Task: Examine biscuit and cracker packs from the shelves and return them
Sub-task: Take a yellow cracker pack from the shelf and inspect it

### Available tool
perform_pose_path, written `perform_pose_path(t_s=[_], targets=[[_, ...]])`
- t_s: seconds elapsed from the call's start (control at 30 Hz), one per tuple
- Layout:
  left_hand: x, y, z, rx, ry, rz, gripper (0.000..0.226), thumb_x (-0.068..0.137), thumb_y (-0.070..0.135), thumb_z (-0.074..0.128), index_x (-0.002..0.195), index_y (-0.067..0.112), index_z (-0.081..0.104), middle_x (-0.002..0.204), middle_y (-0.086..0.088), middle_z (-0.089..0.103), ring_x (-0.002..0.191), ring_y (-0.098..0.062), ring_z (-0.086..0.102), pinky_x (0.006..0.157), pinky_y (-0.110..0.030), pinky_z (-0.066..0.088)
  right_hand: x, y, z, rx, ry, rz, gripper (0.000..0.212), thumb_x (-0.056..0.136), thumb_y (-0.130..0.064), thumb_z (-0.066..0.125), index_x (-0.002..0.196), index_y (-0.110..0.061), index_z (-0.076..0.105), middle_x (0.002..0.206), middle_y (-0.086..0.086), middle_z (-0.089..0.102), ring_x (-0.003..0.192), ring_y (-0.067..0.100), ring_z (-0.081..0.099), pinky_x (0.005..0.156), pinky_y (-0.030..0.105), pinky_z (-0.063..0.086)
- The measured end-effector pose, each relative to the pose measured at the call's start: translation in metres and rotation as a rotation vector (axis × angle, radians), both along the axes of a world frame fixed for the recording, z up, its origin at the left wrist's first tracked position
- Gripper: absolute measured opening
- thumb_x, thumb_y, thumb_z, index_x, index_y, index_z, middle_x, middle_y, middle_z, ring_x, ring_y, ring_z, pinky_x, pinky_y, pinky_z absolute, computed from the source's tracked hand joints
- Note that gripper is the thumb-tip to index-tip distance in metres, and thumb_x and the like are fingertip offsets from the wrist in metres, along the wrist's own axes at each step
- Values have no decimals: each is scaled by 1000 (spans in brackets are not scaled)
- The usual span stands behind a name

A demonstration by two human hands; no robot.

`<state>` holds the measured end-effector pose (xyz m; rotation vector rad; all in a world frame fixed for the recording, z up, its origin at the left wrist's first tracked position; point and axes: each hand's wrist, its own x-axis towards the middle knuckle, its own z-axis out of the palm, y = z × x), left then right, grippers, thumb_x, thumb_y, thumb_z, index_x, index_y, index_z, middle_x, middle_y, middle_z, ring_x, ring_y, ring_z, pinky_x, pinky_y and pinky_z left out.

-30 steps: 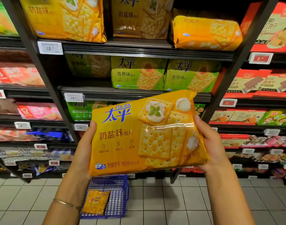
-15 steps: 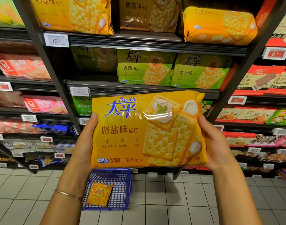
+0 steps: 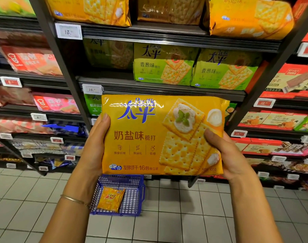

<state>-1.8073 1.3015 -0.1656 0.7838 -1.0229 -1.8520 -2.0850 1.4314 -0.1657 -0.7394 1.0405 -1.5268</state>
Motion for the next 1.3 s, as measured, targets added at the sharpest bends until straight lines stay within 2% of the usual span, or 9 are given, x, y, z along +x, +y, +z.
perform_pose_path(t_s=[0.33,0.5,0.57,0.7,0.77,0.87,1.0,1.13,1.3], targets=[[7,4,-3,-20,-29,-11,74,84,58,55,150,25,52,137,-16,68,123,-42,66,97,-63,56,3,4,-9,16,9,-54,51,89,-27,66,139,-21,60,134,14,69,121,37,68,85,48,61],[18,3,-3,-38,66,-42,48,92,53,52,121,23,76,107,-6,80,94,-25,79,70,-39,65,4,9,-6,13,-21,-41,61,74,-43,90,130,-26,71,134,12,70,120,35,69,84,47,62],[22,4,-1,-70,122,-80,49,78,59,77,110,22,80,99,-4,80,88,-22,78,71,-37,64,6,10,-6,29,-113,15,66,65,-51,94,124,-27,76,132,11,71,119,34,70,83,48,62],[13,17,2,-15,192,-69,76,44,70,95,106,29,84,120,-8,78,105,-31,76,76,-50,65,16,1,-21,90,-310,46,62,85,-61,74,133,-22,70,140,14,65,127,36,65,91,54,58],[0,21,-2,58,206,-30,52,77,72,73,109,32,83,120,-5,78,106,-28,76,75,-45,65,31,-8,-34,107,-432,67,60,96,-62,56,136,-19,68,143,16,63,129,39,62,94,57,56],[-18,19,2,184,303,0,79,102,73,19,114,28,83,124,-7,76,110,-29,75,78,-46,64,59,-17,-58,156,-594,122,60,98,-61,53,137,-17,67,143,17,63,127,40,63,93,55,57],[-46,10,24,110,167,-39,88,95,83,24,141,19,64,134,-16,70,129,-38,63,107,-60,51,87,-19,-87,215,-626,117,55,104,-54,46,141,-17,64,140,16,65,123,35,67,87,42,60],[-51,9,18,-7,33,-71,84,94,84,25,143,26,61,140,-14,66,135,-40,58,114,-62,44,97,-18,-99,353,-532,78,51,109,-46,40,132,-12,71,126,18,72,110,32,74,84,41,62],[-54,32,-35,-231,-105,-112,97,75,95,50,159,53,27,166,13,38,151,-13,39,124,-59,28,98,-18,-80,342,-408,-53,51,81,-54,58,103,-15,82,109,17,76,106,36,68,103,53,49]])
